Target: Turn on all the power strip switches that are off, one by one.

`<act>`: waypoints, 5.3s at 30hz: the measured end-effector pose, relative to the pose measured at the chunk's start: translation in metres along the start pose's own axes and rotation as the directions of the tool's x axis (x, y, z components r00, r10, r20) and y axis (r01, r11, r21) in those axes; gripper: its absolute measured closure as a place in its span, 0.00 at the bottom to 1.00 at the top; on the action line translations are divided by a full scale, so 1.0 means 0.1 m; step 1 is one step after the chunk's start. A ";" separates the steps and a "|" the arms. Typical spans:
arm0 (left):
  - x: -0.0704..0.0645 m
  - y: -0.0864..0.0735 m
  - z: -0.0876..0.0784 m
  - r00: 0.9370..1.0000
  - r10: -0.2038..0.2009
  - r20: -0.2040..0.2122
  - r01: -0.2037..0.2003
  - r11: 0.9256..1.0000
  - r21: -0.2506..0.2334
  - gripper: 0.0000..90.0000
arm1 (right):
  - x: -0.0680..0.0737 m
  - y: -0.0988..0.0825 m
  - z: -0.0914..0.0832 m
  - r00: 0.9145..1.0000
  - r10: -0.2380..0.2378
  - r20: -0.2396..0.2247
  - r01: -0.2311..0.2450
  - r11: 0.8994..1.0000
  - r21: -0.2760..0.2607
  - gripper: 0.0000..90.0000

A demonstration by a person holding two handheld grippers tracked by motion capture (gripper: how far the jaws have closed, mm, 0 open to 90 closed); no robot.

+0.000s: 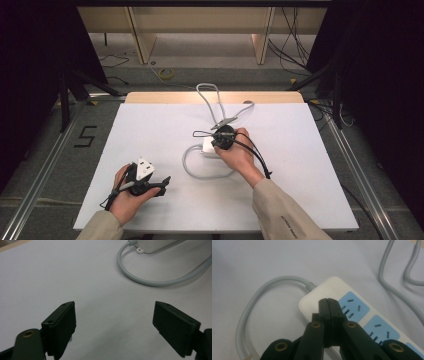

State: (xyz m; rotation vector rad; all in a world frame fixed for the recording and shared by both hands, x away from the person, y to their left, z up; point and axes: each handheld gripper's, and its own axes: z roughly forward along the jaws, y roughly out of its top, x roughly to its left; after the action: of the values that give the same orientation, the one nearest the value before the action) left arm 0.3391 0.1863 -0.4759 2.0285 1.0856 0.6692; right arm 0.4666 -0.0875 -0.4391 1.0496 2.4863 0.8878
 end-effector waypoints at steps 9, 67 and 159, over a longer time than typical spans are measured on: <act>0.00 0.00 0.00 1.000 -0.002 0.000 0.002 1.000 -0.002 0.21 | -0.08 -0.02 -0.04 1.000 0.008 0.019 -0.008 1.000 0.014 1.00; 0.00 0.00 0.00 1.000 -0.003 -0.003 0.003 1.000 0.001 0.21 | -0.55 -0.39 -0.28 0.991 0.090 0.103 -0.104 0.985 0.134 1.00; -0.01 -0.02 0.01 1.000 0.000 -0.001 0.000 1.000 0.013 0.21 | -0.54 -0.61 -0.57 0.992 0.119 0.046 -0.120 0.993 0.017 0.88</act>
State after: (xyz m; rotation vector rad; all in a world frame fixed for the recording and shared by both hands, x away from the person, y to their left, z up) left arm 0.3388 0.1854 -0.4781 2.0401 1.0928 0.6646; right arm 0.4427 -0.1840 -0.4331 1.2230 2.4212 0.8654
